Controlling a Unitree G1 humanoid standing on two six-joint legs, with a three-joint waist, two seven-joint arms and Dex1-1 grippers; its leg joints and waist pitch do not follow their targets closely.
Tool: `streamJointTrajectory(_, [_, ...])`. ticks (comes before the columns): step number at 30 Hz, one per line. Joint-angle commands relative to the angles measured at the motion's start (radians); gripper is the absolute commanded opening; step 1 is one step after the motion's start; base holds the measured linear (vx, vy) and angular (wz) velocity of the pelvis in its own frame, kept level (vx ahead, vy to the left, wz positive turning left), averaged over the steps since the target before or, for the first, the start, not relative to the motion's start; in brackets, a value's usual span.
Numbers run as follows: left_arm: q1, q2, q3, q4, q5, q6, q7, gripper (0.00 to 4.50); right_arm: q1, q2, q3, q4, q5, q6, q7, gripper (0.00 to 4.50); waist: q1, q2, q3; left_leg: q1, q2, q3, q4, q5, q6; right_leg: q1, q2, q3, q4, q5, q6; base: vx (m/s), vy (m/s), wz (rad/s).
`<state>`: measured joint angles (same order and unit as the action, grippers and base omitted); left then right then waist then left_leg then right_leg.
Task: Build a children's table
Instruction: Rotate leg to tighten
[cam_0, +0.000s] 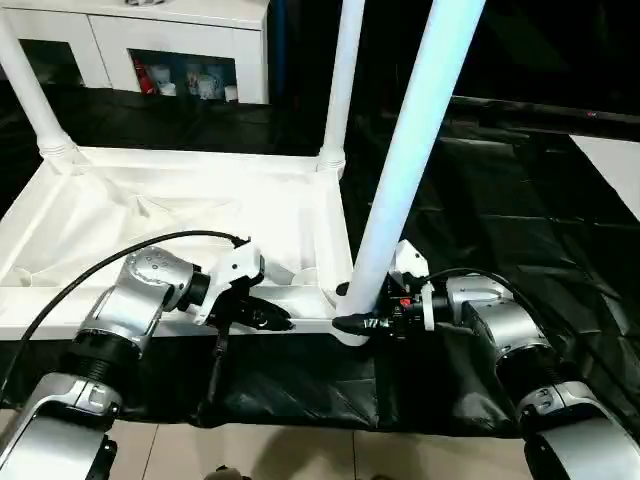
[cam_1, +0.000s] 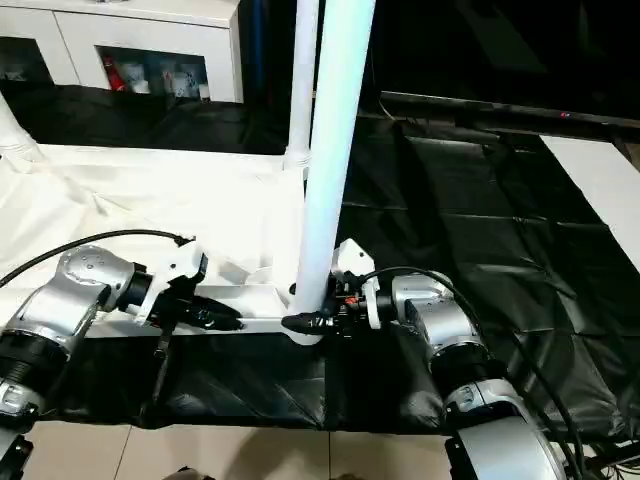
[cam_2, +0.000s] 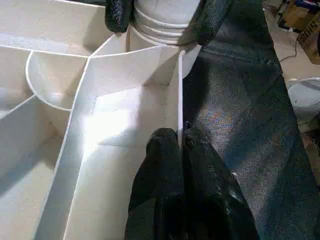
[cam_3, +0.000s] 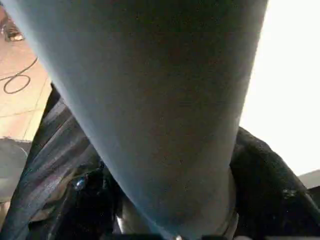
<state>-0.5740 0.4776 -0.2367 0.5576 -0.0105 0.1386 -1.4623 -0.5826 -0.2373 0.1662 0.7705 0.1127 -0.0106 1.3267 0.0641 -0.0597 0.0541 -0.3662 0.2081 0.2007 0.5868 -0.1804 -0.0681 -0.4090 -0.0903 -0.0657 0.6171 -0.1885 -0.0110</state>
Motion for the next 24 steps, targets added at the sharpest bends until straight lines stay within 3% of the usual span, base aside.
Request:
streamJointTrajectory(1, [0.008, -0.031, -0.029, -0.019, -0.003, 0.000, 0.032, 0.00, 0.022, 0.026, 0.012, -0.022, 0.000, 0.013, -0.048, 2.65, 0.003, 0.013, -0.062, 0.015, 0.035, -0.010, -0.073, -0.207, 0.017, 0.046, -0.053, 0.045, -0.062, -0.142, -0.260, 0.000, 0.000, 0.00])
streamJointTrajectory(3, [0.004, -0.048, -0.022, -0.021, 0.008, 0.025, 0.083, 0.00, 0.043, 0.045, -0.009, -0.037, 0.008, 0.015, -0.106, 2.64, 0.002, 0.014, -0.059, 0.020, 0.036, -0.010, -0.075, -0.237, 0.006, 0.041, -0.055, 0.047, -0.068, -0.179, -0.252, 0.000, 0.000, 0.00])
streamJointTrajectory(5, [-0.009, -0.095, -0.008, -0.014, 0.019, 0.057, 0.177, 0.00, 0.057, 0.092, -0.049, -0.025, -0.007, -0.001, -0.286, 2.63, -0.006, 0.014, -0.054, 0.022, 0.034, -0.014, -0.080, -0.296, -0.016, 0.038, -0.057, 0.048, -0.079, -0.276, -0.232, 0.000, 0.000, 0.00])
streamJointTrajectory(7, [-0.019, -0.129, -0.004, -0.008, 0.033, 0.067, 0.245, 0.00, 0.058, 0.126, -0.070, -0.014, -0.015, 0.007, -0.392, 2.62, -0.013, 0.021, -0.052, 0.028, 0.032, -0.023, -0.083, -0.349, -0.041, 0.035, -0.061, 0.047, -0.094, -0.390, -0.193, 0.000, 0.000, 0.00])
streamJointTrajectory(9, [-0.032, -0.187, 0.005, -0.003, 0.054, 0.082, 0.359, 0.00, 0.058, 0.182, -0.090, 0.000, -0.030, 0.003, -0.535, 2.62, -0.018, 0.022, -0.052, 0.027, 0.032, -0.027, -0.086, -0.362, -0.054, 0.034, -0.060, 0.046, -0.097, -0.416, -0.174, 0.000, 0.000, 0.00])
streamJointTrajectory(11, [-0.034, -0.234, 0.003, -0.010, 0.062, 0.096, 0.420, 0.00, 0.049, 0.235, -0.097, 0.016, -0.042, 0.003, -0.638, 2.62, -0.021, 0.018, -0.051, 0.030, 0.030, -0.026, -0.085, -0.374, -0.049, 0.030, -0.059, 0.046, -0.104, -0.434, -0.161, 0.000, 0.000, 0.00])
streamJointTrajectory(12, [-0.035, -0.256, 0.000, -0.009, 0.069, 0.096, 0.452, 0.00, 0.042, 0.263, -0.098, 0.026, -0.052, 0.000, -0.698, 2.62, -0.021, 0.024, -0.051, 0.030, 0.029, -0.026, -0.084, -0.378, -0.048, 0.029, -0.059, 0.046, -0.104, -0.438, -0.159, 0.000, 0.000, 0.00])
streamJointTrajectory(13, [-0.036, -0.282, -0.005, -0.008, 0.074, 0.098, 0.483, 0.00, 0.028, 0.303, -0.099, 0.044, -0.058, -0.004, -0.760, 2.62, -0.026, 0.020, -0.050, 0.028, 0.027, -0.028, -0.085, -0.393, -0.043, 0.028, -0.059, 0.044, -0.109, -0.474, -0.145, 0.000, 0.000, 0.00])
streamJointTrajectory(16, [-0.034, -0.300, -0.010, -0.010, 0.076, 0.103, 0.509, 0.00, 0.020, 0.338, -0.096, 0.048, -0.061, -0.007, -0.788, 2.62, -0.030, 0.019, -0.051, 0.026, 0.026, -0.028, -0.085, -0.389, -0.032, 0.027, -0.058, 0.045, -0.112, -0.481, -0.134, 0.000, 0.000, 0.00])
streamJointTrajectory(18, [-0.032, -0.301, -0.018, -0.009, 0.087, 0.099, 0.517, 0.00, 0.012, 0.357, -0.106, 0.050, -0.055, -0.029, -0.805, 3.18, -0.031, 0.022, -0.051, 0.026, 0.026, -0.028, -0.085, -0.391, -0.026, 0.025, -0.058, 0.046, -0.112, -0.472, -0.132, 0.000, 0.000, 0.00])
streamJointTrajectory(21, [-0.030, -0.290, -0.014, -0.010, 0.090, 0.100, 0.511, 0.00, 0.010, 0.349, -0.131, 0.035, -0.026, -0.020, -0.783, 3.31, -0.032, 0.023, -0.051, 0.024, 0.027, -0.027, -0.087, -0.390, -0.021, 0.026, -0.056, 0.046, -0.109, -0.445, -0.138, 0.000, 0.000, 0.00])
streamJointTrajectory(23, [-0.029, -0.269, -0.011, -0.012, 0.092, 0.090, 0.486, 0.00, 0.016, 0.314, -0.139, 0.019, -0.017, -0.014, -0.748, 3.77, -0.033, 0.024, -0.052, 0.022, 0.028, -0.027, -0.088, -0.386, -0.020, 0.028, -0.055, 0.046, -0.107, -0.426, -0.142, 0.000, 0.000, 0.00])
streamJointTrajectory(24, [-0.028, -0.260, -0.010, -0.014, 0.092, 0.087, 0.475, 0.00, 0.018, 0.299, -0.140, 0.017, -0.014, -0.014, -0.728, 3.77, -0.032, 0.024, -0.052, 0.023, 0.028, -0.026, -0.087, -0.386, -0.019, 0.027, -0.055, 0.046, -0.107, -0.420, -0.145, 0.000, 0.000, 0.00])
